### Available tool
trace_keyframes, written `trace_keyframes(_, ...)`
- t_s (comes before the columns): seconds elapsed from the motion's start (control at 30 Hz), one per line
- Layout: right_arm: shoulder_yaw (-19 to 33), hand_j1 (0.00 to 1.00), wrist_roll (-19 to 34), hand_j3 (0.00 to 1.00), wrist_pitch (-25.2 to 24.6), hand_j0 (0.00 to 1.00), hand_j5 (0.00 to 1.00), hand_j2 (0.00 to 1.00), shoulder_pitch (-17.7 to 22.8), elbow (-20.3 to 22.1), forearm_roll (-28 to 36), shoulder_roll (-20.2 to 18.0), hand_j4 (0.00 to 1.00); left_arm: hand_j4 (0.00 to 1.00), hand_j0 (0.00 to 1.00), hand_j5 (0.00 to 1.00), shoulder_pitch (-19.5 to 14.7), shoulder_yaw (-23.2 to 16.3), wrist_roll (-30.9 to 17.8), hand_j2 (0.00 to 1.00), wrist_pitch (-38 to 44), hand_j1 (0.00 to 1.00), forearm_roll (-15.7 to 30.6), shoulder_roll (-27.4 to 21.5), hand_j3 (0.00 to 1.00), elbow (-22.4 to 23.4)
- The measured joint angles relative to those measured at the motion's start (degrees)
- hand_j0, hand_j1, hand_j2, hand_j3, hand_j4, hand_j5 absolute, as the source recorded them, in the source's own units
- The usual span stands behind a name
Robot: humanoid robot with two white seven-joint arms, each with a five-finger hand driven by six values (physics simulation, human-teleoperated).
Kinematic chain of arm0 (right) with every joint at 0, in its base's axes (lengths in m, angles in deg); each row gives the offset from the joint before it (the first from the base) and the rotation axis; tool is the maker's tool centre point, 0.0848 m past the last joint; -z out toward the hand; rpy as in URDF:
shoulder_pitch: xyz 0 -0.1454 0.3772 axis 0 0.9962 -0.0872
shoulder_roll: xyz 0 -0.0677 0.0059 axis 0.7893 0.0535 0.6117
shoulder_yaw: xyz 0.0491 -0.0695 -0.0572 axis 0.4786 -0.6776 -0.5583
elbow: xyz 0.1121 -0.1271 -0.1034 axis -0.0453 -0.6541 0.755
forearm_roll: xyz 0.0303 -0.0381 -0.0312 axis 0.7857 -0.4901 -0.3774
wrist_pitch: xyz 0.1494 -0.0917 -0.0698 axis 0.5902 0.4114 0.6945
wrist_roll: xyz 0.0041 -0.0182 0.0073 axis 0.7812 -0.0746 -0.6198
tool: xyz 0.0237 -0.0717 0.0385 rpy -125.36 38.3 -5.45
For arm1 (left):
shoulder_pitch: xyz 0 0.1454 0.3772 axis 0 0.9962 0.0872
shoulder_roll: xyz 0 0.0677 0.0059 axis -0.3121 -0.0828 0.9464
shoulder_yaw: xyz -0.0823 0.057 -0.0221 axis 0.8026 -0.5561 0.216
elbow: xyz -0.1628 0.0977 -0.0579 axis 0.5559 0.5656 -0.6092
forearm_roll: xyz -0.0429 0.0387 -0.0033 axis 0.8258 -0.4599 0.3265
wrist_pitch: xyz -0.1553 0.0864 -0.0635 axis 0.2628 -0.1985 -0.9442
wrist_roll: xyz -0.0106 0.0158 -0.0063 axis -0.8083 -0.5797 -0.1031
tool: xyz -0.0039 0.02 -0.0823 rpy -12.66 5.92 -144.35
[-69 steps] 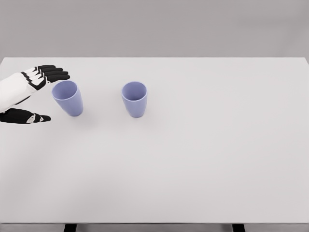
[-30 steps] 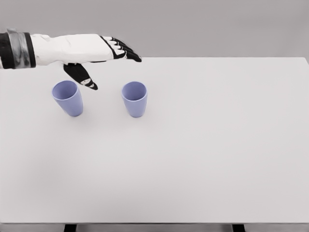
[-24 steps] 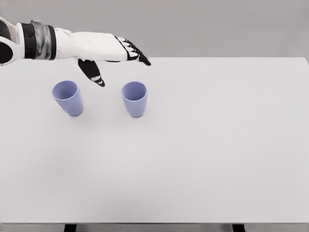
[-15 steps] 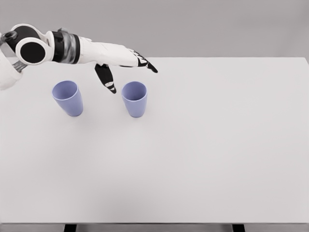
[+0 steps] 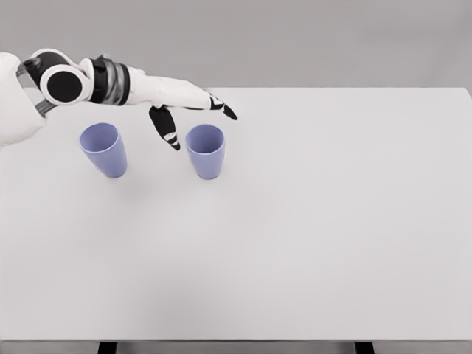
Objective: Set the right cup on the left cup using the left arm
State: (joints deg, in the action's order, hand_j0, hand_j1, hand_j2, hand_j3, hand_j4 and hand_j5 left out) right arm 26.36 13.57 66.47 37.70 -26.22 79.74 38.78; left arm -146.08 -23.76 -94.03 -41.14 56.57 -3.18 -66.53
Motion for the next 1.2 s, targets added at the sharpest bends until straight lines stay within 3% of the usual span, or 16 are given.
trace_keyframes(0.5,0.0,1.0,0.0,1.0,0.02,1.0,1.0,1.0,0.0,0.0,0.03,0.0,1.0,0.97,0.97,0.97,0.97,-0.48,0.0,0.97,-0.23,0.97,-8.8,-0.01,0.97,-2.41)
trace_keyframes(1.2,0.0,1.0,0.0,1.0,0.02,1.0,1.0,1.0,0.0,0.0,0.02,0.0,1.0,0.97,0.97,0.97,0.97,-0.38,0.0,0.97,0.24,0.97,-11.07,2.94,0.97,-0.45)
